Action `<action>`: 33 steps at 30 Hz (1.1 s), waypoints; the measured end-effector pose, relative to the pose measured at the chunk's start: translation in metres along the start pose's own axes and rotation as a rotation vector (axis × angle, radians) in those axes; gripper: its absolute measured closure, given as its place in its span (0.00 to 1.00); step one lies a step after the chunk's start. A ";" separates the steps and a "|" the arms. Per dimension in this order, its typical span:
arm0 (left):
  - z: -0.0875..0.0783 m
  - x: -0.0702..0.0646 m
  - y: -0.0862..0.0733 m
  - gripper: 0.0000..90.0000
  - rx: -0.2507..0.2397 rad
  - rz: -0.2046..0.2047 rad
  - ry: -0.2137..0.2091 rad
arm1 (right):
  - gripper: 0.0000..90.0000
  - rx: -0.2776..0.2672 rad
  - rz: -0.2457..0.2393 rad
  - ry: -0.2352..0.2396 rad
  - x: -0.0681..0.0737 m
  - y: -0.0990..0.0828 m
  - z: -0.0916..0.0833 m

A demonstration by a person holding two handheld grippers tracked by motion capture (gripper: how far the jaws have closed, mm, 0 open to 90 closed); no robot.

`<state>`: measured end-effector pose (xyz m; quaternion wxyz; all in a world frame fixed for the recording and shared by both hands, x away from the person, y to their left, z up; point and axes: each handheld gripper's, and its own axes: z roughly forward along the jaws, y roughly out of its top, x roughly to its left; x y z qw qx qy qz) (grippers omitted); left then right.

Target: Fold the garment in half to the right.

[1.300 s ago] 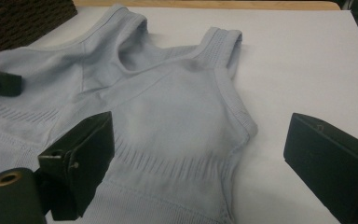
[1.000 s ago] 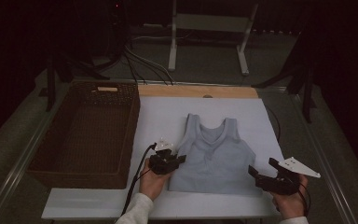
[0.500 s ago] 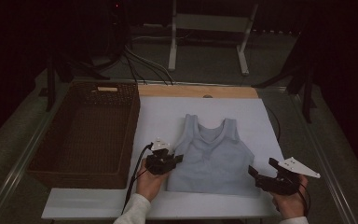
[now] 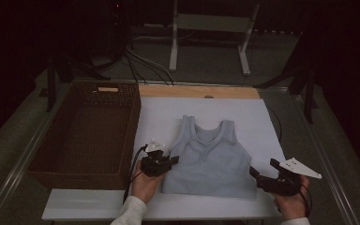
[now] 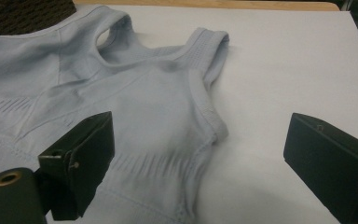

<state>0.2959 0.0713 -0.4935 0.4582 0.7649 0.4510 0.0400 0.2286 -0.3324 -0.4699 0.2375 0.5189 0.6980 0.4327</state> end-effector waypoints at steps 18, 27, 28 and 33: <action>-0.013 0.003 -0.003 0.92 -0.005 -0.014 0.015 | 0.10 -0.004 0.005 0.007 0.000 0.000 -0.001; -0.023 0.004 -0.008 0.92 -0.004 -0.024 0.028 | 0.10 -0.005 0.003 0.006 0.000 0.000 -0.001; -0.023 0.004 -0.009 0.92 -0.004 -0.025 0.028 | 0.10 -0.004 0.003 0.007 0.000 0.000 -0.001; -0.022 0.003 -0.008 0.92 -0.002 -0.024 0.025 | 0.10 -0.003 0.002 0.006 0.001 0.000 -0.001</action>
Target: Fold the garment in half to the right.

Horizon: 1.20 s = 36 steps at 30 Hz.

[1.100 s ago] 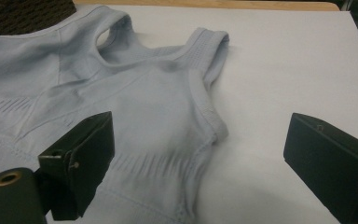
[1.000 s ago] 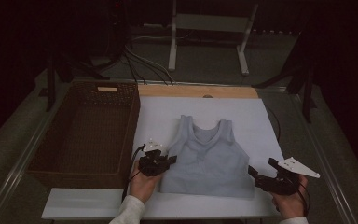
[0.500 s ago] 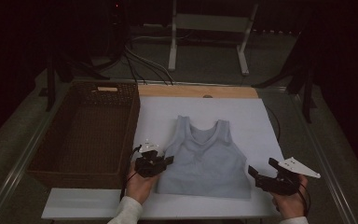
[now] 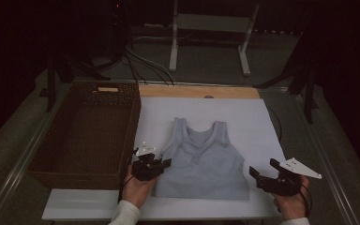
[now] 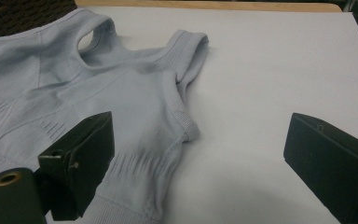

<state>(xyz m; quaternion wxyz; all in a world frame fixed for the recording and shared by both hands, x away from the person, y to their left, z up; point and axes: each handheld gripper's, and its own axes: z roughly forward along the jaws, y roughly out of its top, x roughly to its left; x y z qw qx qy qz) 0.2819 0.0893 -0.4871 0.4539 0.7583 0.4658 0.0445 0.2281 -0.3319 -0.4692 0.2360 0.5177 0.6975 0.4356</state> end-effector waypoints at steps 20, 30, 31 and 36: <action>-0.001 -0.013 0.013 0.91 -0.001 0.022 -0.014 | 0.10 0.001 -0.001 -0.001 0.000 0.000 0.000; 0.000 -0.023 0.022 0.91 -0.003 0.047 -0.013 | 0.10 0.002 -0.002 0.000 0.000 0.000 0.001; 0.000 -0.024 0.023 0.91 -0.004 0.049 -0.012 | 0.10 0.002 -0.002 0.000 0.000 0.000 0.001; 0.002 -0.030 0.028 0.91 -0.008 0.064 -0.015 | 0.10 0.004 -0.002 0.001 0.000 0.000 0.001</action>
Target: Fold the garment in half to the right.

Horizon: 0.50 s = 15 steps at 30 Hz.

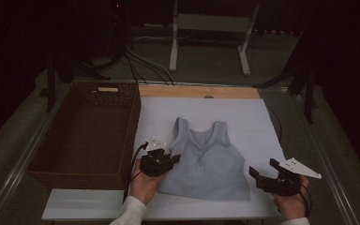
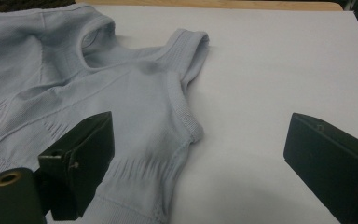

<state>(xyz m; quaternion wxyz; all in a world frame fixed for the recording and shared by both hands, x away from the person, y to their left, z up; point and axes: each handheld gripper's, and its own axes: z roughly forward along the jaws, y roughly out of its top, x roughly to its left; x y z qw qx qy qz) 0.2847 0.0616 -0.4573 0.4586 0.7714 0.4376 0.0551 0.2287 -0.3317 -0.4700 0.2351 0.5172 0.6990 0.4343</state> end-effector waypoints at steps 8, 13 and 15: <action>0.005 -0.008 0.007 0.91 -0.003 0.016 -0.017 | 0.10 -0.003 0.001 0.001 0.000 0.000 0.000; 0.008 -0.011 0.009 0.91 -0.003 0.022 -0.025 | 0.10 -0.003 0.002 0.002 0.000 0.000 -0.001; 0.009 -0.013 0.010 0.90 -0.003 0.023 -0.029 | 0.10 -0.003 0.001 0.001 0.000 0.000 -0.001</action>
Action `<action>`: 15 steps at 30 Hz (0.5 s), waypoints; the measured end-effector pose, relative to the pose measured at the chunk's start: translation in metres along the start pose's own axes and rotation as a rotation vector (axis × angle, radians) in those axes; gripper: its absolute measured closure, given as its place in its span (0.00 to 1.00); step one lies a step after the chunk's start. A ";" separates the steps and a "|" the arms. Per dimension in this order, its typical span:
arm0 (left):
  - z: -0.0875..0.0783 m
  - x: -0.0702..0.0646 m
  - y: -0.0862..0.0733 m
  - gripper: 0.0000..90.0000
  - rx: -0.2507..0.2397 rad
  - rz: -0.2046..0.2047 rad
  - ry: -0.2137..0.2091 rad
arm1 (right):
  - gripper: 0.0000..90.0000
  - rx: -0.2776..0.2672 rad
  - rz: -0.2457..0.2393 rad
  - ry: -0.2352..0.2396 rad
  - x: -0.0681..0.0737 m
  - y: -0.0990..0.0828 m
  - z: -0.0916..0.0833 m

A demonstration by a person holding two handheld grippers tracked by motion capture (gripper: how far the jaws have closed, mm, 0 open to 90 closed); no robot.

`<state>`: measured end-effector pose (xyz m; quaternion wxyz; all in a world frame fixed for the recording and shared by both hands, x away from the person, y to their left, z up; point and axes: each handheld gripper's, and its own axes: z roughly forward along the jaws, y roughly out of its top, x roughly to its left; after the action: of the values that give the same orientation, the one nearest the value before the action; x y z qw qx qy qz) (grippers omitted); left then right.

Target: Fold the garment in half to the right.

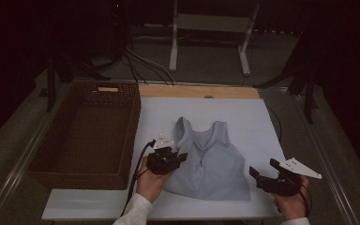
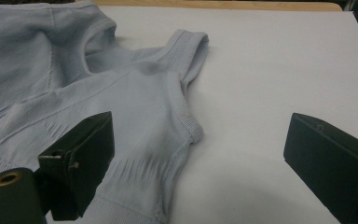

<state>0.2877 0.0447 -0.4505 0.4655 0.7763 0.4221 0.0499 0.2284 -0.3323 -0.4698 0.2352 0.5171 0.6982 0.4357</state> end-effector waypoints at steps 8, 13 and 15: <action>0.004 -0.004 0.003 0.90 0.000 -0.004 -0.012 | 0.10 0.000 0.000 0.000 0.000 0.000 0.000; 0.007 -0.008 0.005 0.90 -0.001 0.000 -0.019 | 0.10 0.000 0.001 0.001 0.000 0.000 0.000; 0.007 -0.009 0.006 0.90 -0.002 -0.002 -0.019 | 0.10 0.000 0.000 0.000 0.000 0.000 0.000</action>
<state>0.2891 0.0325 -0.4472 0.4703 0.7759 0.4184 0.0422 0.2285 -0.3323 -0.4699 0.2350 0.5169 0.6983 0.4357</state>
